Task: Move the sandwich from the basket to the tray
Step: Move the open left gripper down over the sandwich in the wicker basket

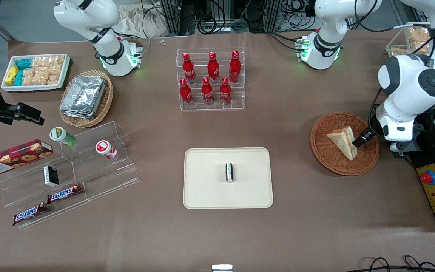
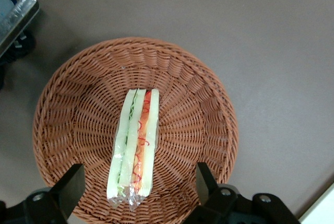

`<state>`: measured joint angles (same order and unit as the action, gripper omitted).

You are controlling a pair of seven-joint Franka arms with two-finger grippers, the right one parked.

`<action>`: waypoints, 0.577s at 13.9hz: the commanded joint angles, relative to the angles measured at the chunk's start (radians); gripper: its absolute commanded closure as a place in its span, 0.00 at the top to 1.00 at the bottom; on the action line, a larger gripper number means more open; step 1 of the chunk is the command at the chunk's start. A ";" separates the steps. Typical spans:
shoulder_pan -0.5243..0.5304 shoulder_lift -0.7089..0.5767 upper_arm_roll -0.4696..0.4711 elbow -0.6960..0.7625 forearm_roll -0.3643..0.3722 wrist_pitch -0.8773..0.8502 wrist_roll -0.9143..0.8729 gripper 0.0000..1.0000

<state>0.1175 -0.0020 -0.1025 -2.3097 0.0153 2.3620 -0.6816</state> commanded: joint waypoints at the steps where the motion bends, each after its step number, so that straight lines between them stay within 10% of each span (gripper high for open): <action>1: -0.004 -0.044 -0.003 -0.111 0.005 0.094 -0.030 0.95; 8: -0.006 -0.030 -0.005 -0.252 0.005 0.284 -0.038 0.95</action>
<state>0.1157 -0.0039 -0.1029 -2.5048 0.0146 2.5822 -0.6850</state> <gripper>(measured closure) 0.048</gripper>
